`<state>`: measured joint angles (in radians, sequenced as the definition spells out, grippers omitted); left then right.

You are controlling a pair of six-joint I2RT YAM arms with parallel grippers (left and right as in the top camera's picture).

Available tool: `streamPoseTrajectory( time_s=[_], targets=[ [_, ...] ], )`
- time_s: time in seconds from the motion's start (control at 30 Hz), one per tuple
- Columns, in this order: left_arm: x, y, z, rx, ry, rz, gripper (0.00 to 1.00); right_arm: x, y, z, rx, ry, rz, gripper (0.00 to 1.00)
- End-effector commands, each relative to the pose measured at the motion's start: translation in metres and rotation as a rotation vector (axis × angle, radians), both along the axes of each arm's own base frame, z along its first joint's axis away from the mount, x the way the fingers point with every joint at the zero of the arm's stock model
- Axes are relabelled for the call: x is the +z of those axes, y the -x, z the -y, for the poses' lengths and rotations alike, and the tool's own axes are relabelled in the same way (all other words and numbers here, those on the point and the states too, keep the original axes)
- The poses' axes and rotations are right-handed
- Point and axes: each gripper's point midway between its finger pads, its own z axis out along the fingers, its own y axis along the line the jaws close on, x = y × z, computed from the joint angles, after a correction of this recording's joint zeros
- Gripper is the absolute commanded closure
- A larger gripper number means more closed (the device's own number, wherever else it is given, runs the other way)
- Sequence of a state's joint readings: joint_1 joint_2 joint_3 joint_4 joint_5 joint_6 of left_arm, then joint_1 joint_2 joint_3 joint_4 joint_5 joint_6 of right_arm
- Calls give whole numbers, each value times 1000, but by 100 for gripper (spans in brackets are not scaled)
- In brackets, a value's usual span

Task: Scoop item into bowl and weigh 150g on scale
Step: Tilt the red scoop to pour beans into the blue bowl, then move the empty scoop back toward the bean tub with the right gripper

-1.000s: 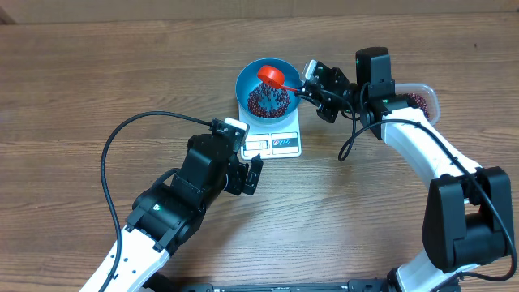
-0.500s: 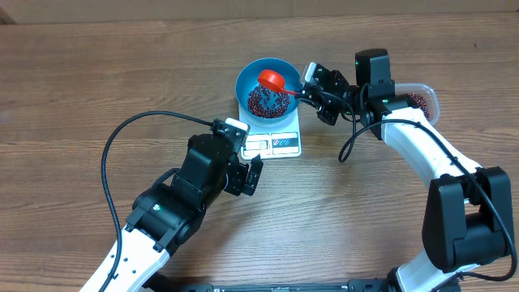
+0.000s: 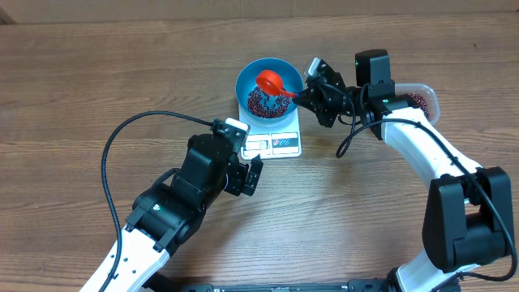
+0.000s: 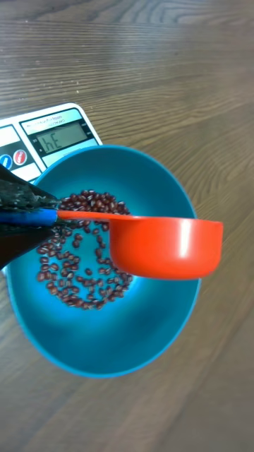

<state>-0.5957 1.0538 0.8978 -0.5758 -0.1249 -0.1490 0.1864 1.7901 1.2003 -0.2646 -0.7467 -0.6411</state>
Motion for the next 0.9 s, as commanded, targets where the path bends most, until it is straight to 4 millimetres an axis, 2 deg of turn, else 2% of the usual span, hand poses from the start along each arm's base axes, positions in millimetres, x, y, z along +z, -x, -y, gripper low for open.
streamPoseTrajectory(
  time_s=[0.0, 0.17, 0.27, 0.5, 0.6, 0.7, 0.87],
  targets=[
    [1, 1, -3, -5, -21, 19, 1, 23, -8, 15, -103, 7, 1, 96],
    [1, 1, -3, -5, -21, 20, 0, 52, -15, 42, -306, 75, 11, 96],
    [1, 1, -3, -5, -21, 20, 0, 68, -16, 68, -472, 129, 26, 96],
    [2, 0, -6, 8, -30, 26, 0, 99, -3, 146, -858, 336, 102, 97],
    [1, 0, -7, 9, -34, 23, 0, 102, 9, 178, -986, 456, 114, 96],
    [0, 0, -8, 14, -40, 23, 0, 98, 18, 199, -1065, 559, 106, 96],
    [0, 0, -8, 15, -40, 24, 1, 85, 29, 213, -1097, 664, 60, 96]
  ],
)
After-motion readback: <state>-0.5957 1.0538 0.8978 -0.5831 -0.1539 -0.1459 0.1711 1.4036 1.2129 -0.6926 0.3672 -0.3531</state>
